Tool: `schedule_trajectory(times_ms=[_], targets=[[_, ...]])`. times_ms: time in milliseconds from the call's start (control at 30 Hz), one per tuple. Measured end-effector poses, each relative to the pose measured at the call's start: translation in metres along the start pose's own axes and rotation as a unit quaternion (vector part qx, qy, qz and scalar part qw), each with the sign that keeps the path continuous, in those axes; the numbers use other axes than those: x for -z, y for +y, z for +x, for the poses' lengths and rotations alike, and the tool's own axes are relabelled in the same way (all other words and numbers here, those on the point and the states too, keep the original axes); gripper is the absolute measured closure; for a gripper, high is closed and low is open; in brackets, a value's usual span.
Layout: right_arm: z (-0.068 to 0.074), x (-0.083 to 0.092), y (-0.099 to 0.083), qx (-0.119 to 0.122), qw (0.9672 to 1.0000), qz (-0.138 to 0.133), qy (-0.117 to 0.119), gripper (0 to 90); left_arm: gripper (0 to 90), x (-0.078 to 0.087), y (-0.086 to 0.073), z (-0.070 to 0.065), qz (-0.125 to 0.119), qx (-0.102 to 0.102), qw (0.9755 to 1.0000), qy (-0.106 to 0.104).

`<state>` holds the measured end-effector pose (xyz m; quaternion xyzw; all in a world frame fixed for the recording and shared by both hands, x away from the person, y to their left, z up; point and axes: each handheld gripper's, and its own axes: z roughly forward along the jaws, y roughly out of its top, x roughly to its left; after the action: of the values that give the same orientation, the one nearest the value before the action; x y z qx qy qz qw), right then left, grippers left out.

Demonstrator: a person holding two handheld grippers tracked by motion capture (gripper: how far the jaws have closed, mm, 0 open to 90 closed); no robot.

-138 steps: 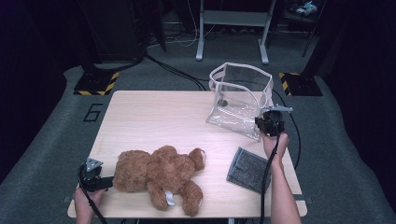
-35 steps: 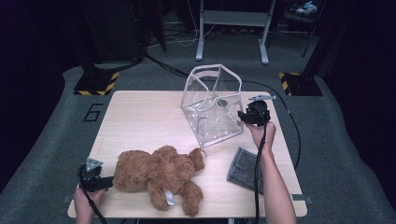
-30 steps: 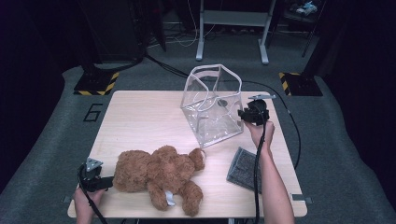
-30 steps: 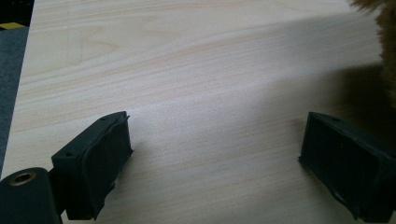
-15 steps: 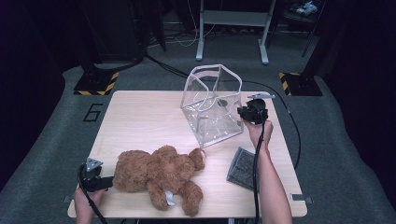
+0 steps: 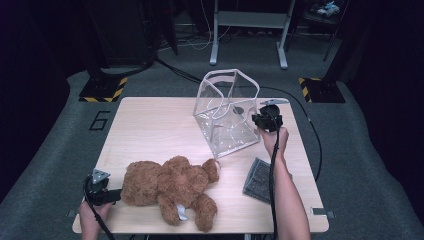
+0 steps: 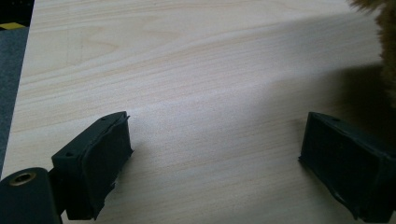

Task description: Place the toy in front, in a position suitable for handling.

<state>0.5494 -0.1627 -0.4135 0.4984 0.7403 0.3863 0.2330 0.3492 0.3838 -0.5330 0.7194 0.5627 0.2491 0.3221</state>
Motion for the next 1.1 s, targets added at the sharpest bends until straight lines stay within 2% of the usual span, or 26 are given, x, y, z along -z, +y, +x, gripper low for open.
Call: schedule_trajectory(times_ms=[233, 267, 533, 567, 633, 800, 833, 900, 1000, 1100], targets=[[0.01, -0.001, 0.001, 0.013, 0.9998, -0.002, 0.013, 87.3, 8.1, 0.0, 0.0, 0.0, 0.001, 0.0, 1.0, 0.0], [0.012, -0.001, 0.001, 0.01, 0.9999, -0.001, 0.014, 87.4, 8.1, 0.0, 0.0, 0.0, 0.001, 0.0, 1.0, 0.0], [0.038, -0.003, -0.002, 0.036, 0.9989, -0.009, 0.03, 87.9, 8.1, 0.0, 0.0, 0.0, 0.0, 0.0, 1.0, 0.0], [0.046, -0.003, -0.002, 0.047, 0.9982, -0.018, 0.033, 87.9, 8.1, 0.0, 0.0, 0.0, 0.001, 0.0, 1.0, 0.0], [0.05, -0.002, -0.002, 0.052, 0.9978, -0.02, 0.035, 88.0, 8.1, 0.0, 0.0, 0.0, 0.001, 0.0, 1.0, 0.0], [0.07, -0.003, -0.001, 0.065, 0.9959, -0.02, 0.059, 87.9, 8.1, 0.0, 0.0, 0.0, 0.001, 0.0, 1.0, 0.001], [0.078, -0.005, 0.0, 0.073, 0.995, -0.021, 0.065, 87.9, 8.1, 0.0, 0.0, 0.0, 0.0, 0.0, 1.0, 0.001], [0.081, -0.005, 0.0, 0.076, 0.9946, -0.02, 0.068, 87.9, 8.1, 0.0, 0.0, -0.001, 0.001, 0.0, 1.0, 0.001], [0.092, -0.007, 0.001, 0.078, 0.9935, -0.018, 0.081, 87.9, 8.1, 0.0, 0.0, -0.001, 0.001, 0.001, 1.0, 0.001], [0.101, -0.01, 0.002, 0.091, 0.9916, -0.019, 0.091, 87.9, 8.1, 0.0, 0.0, 0.0, -0.001, -0.001, 1.0, 0.002]])
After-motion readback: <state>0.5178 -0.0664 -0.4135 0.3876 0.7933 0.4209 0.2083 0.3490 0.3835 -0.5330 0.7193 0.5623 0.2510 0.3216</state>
